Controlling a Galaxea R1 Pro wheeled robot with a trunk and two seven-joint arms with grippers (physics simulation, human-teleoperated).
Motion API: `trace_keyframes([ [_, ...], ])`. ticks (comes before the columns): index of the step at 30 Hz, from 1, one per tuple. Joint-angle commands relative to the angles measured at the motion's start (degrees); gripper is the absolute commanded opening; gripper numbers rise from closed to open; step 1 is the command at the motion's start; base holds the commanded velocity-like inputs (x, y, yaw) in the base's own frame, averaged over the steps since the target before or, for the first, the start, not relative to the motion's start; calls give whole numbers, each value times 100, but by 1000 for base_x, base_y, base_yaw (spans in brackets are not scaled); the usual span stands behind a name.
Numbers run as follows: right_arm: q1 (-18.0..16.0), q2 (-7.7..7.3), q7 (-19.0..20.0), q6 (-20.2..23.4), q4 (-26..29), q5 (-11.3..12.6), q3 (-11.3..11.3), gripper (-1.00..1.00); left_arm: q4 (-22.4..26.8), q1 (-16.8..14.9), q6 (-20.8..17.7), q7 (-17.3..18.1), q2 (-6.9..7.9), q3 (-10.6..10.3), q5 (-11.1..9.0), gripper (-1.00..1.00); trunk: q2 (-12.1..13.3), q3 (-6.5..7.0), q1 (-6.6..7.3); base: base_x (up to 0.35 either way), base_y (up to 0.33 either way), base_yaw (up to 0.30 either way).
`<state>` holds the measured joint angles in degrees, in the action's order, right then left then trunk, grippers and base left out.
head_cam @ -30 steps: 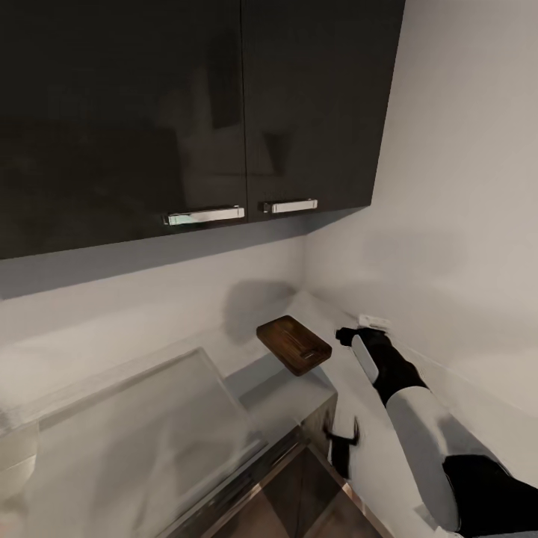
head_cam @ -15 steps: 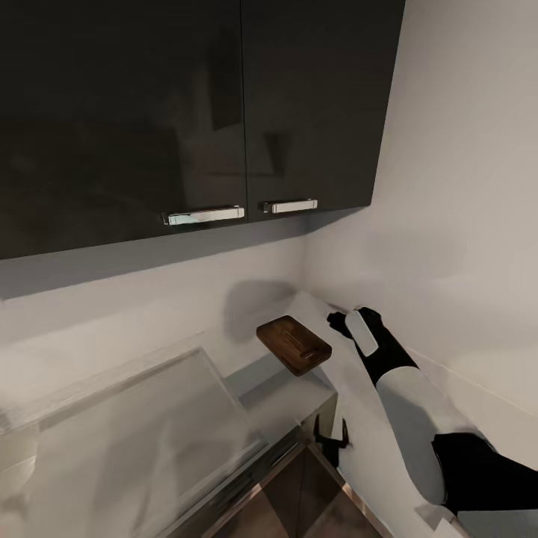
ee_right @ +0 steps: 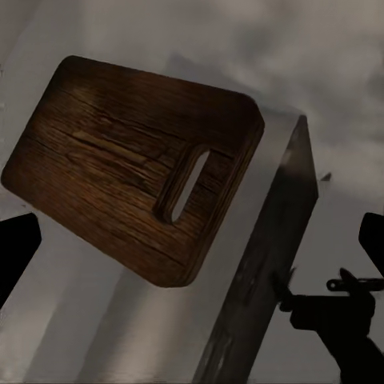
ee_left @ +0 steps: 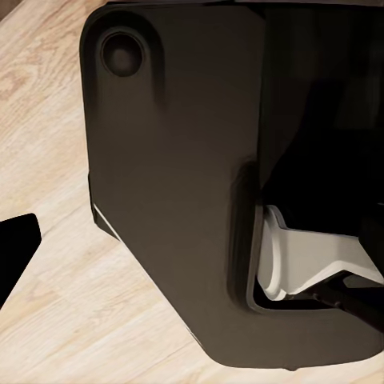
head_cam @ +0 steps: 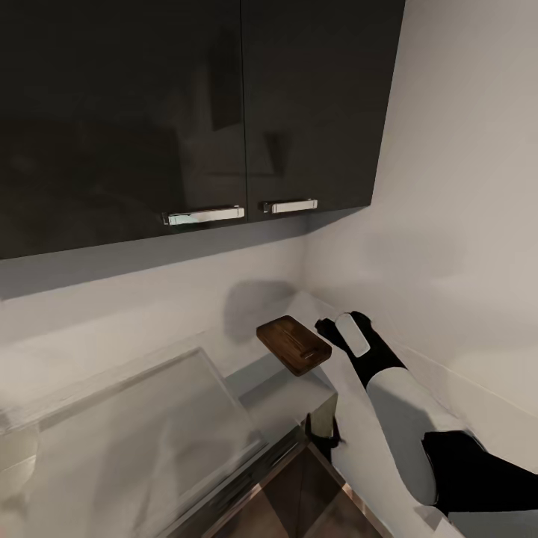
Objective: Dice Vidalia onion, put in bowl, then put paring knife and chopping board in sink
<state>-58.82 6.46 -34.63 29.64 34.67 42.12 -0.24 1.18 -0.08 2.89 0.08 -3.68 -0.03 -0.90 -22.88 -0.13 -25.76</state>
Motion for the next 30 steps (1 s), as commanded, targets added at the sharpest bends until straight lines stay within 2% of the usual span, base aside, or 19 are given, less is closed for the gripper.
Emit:
trace_keyframes([
  [1, -2, 4, -37, 15, 6, 62, -2, 100, -4, -1, 18, 1, -1, -2, -9, 100, -4, -2, -2, 0, 0, 0],
  [6, 2, 12, -40, 15, -3, 254, 5, 100, -4, -1, 18, 1, -1, 3, -11, 100, -4, -2, -2, 0, 0, 0],
  [20, 1, 13, -44, 6, -4, 297, 7, 100, -4, -1, 18, 1, -1, 0, -9, 100, -4, -2, -2, 0, 0, 154],
  [22, 0, 13, -47, 2, -4, 297, -32, 100, -4, -1, 18, 1, -1, -1, -8, 100, -4, -2, -2, 0, 0, 39],
  [27, 1, 13, -155, 12, -6, 293, -327, 100, -4, -1, 18, 1, -1, -4, -12, 100, -4, -2, -2, 0, 0, 13],
  [30, -1, 10, -447, 13, -47, 289, -434, 100, -4, -1, 18, 1, -1, -4, -10, 100, -4, -4, -2, 0, 0, 27],
])
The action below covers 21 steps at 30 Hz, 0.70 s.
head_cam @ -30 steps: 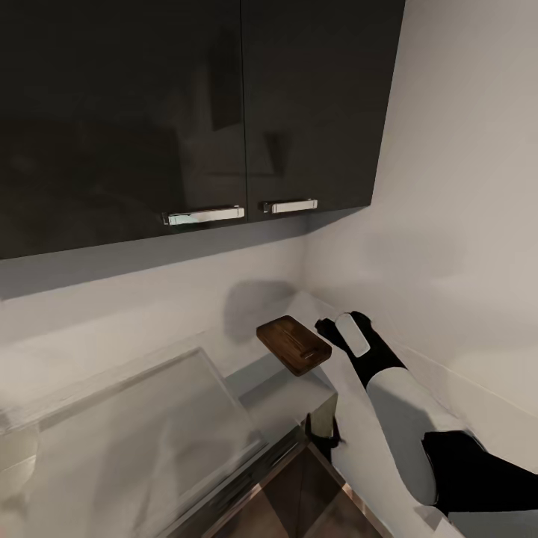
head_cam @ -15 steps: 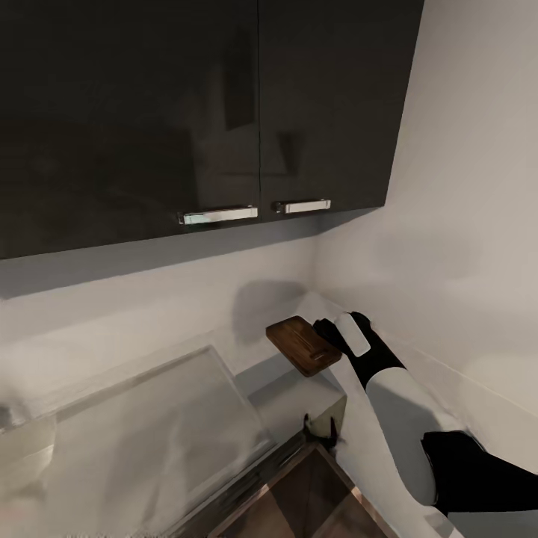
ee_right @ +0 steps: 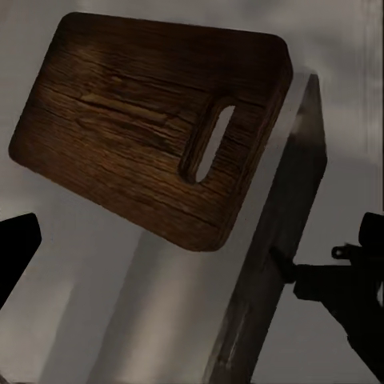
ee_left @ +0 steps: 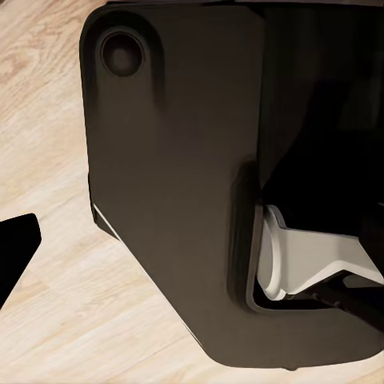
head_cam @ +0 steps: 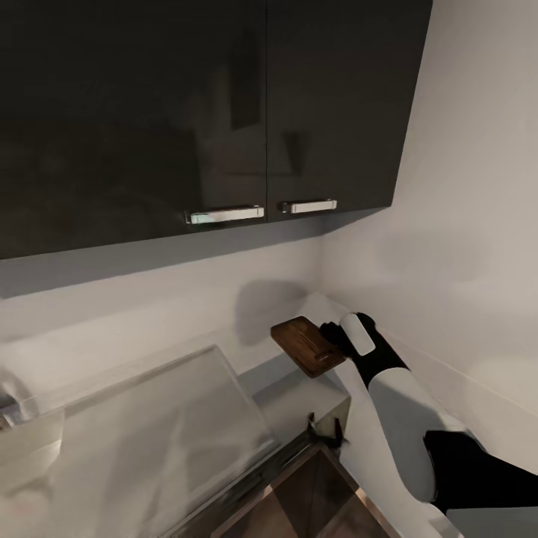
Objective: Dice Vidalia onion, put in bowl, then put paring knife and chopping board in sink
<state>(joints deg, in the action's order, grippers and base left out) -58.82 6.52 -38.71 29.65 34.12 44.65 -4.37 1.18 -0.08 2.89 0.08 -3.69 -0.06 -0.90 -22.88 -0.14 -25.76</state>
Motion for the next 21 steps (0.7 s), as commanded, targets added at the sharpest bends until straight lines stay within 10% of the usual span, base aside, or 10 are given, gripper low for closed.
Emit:
trace_keyframes([
  [1, 0, 3, -127, 10, -5, 37, -56, 100, -4, -1, 18, 1, 0, 0, -9, 100, -4, -4, -2, 0, 0, 46],
  [8, -178, -206, -671, 0, -57, 47, -338, 100, -4, -1, 18, 1, -6, 0, -11, 100, -4, -21, -2, 0, 0, 70],
  [14, -676, -805, -756, 752, -183, 44, -408, 100, -4, -1, 18, 1, -12, -2, -8, 100, -4, -40, -2, 0, 0, 89],
  [21, -1203, -894, -761, 1340, -752, 46, -709, 100, -4, -1, 18, 1, -58, -3, -8, 100, -4, -63, -2, 0, 0, 68],
])
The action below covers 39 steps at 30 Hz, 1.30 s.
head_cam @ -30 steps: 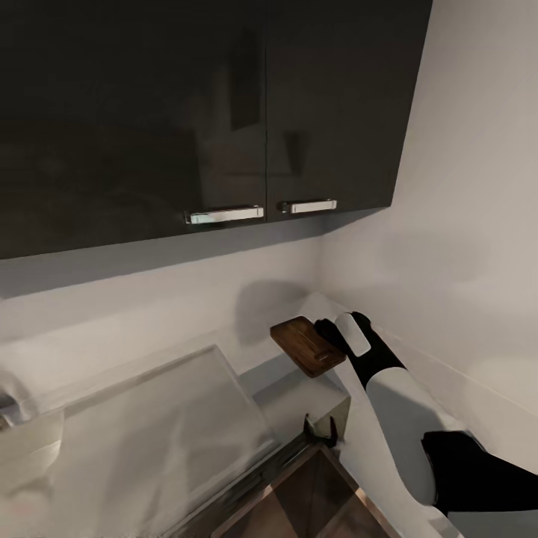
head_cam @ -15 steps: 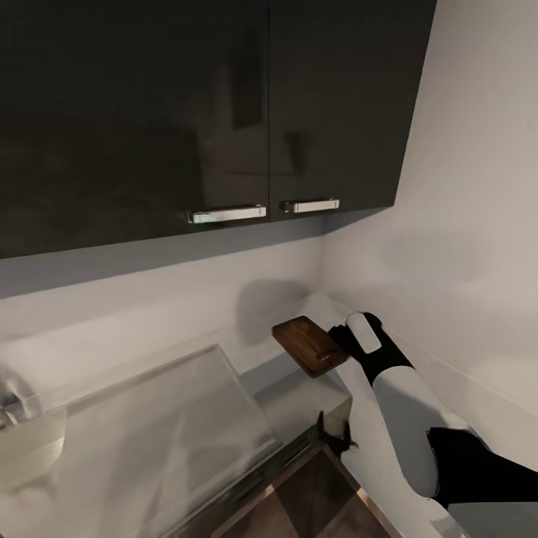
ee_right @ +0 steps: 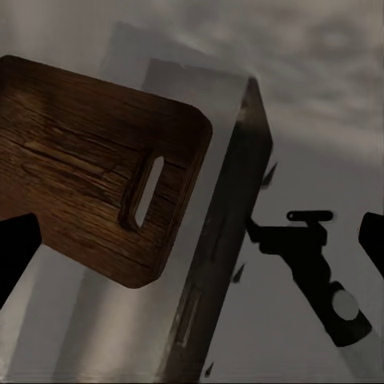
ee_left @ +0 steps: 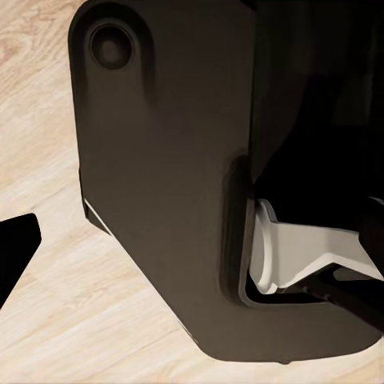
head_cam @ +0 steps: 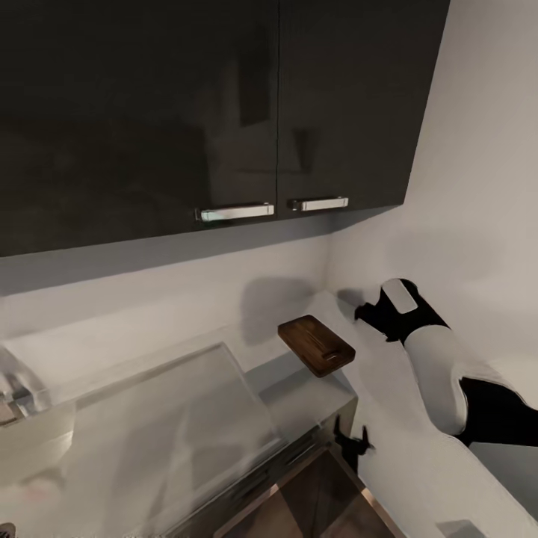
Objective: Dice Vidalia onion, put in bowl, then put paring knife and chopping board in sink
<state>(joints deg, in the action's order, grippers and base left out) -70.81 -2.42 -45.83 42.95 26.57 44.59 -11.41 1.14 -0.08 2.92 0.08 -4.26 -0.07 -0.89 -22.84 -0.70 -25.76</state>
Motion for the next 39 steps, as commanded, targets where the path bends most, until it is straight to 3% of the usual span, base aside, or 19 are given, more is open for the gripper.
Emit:
trace_keyframes([
  [1, -43, -1, -49, 18, -77, 53, -17, 100, 0, -1, 15, 1, -1, -1, -9, 100, -8, -10, -3, 0, 0, 22],
  [10, -209, 13, -45, 34, -602, 60, -168, 100, 0, -1, 15, 1, -4, -1, -8, 100, -8, -28, -3, 0, 0, 5],
  [25, -214, 134, -22, 25, -626, 67, -238, 100, 0, -1, 15, 1, -9, -2, -8, 100, -8, -29, -3, 0, 0, 7],
  [32, -214, 372, -14, 5, -626, 67, -231, 100, 2, -1, 15, 1, -13, -2, -8, 100, -8, -29, -3, 0, 0, 0],
  [39, -212, 454, -14, -4, -626, 67, -230, 100, 1, -1, 15, 1, -13, -2, -8, 100, -8, -29, -3, 0, 0, 0],
])
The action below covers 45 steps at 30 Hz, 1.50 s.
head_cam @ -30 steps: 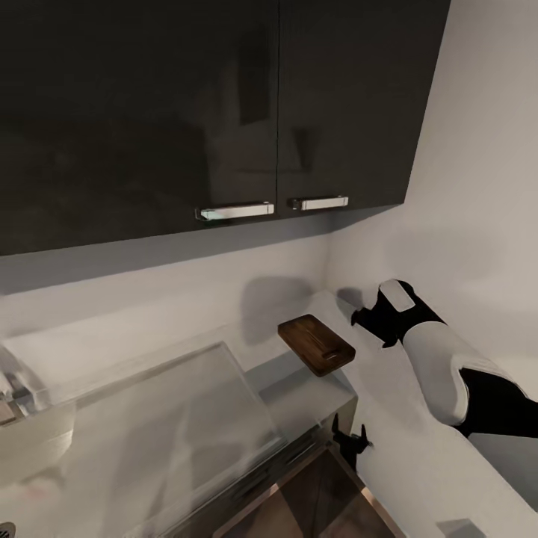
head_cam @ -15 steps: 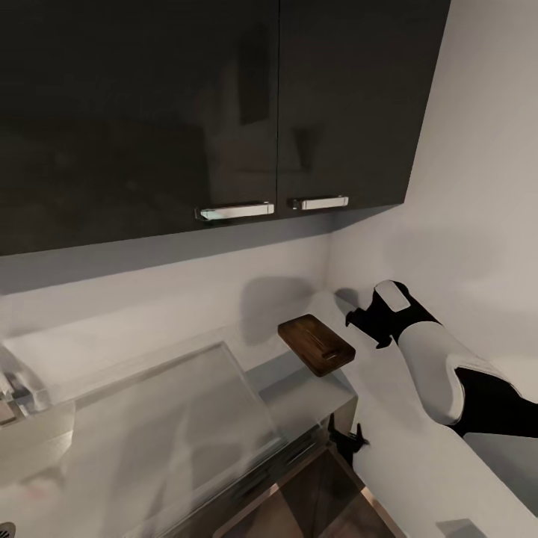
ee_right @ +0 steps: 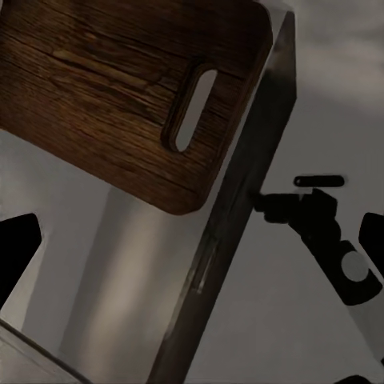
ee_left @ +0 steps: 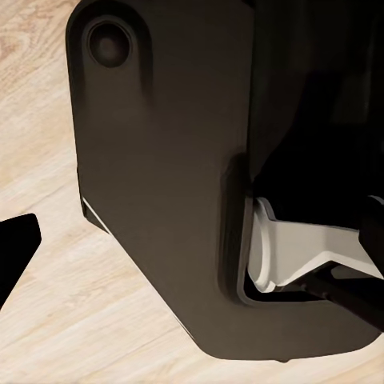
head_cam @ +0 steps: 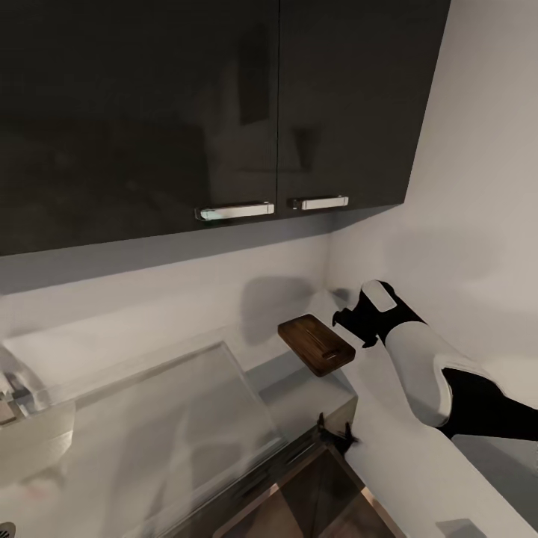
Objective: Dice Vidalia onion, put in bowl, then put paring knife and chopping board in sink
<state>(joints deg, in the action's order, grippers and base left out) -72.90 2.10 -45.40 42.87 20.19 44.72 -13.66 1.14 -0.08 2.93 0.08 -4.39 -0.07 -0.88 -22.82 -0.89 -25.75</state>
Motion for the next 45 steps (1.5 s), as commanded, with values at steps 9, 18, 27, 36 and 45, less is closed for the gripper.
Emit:
trace_keyframes([
  [9, -4, 20, -58, -4, 11, 55, -59, 100, 2, -1, 12, -20, -80, 14, -16, 100, -10, -9, -3, 0, 0, 0],
  [18, -4, 19, -63, -7, 11, 55, -491, 100, 1, -1, 6, 1, -93, 18, -18, 100, -10, -9, -3, 0, 0, 0],
  [27, -4, 18, -72, -105, 11, 47, -560, 100, 5, -1, 5, -13, -95, 24, -18, 100, -250, -117, -135, 0, 0, 0],
  [36, -4, 4, -557, -311, 15, 48, -618, 100, 4, -1, 8, -17, -97, 25, -18, 100, -611, -301, -333, 0, 0, 70],
  [45, -4, -32, -655, -656, 44, 48, -639, 100, 4, -1, 8, -17, -104, 25, -18, 100, -972, -501, -530, 0, 0, 88],
])
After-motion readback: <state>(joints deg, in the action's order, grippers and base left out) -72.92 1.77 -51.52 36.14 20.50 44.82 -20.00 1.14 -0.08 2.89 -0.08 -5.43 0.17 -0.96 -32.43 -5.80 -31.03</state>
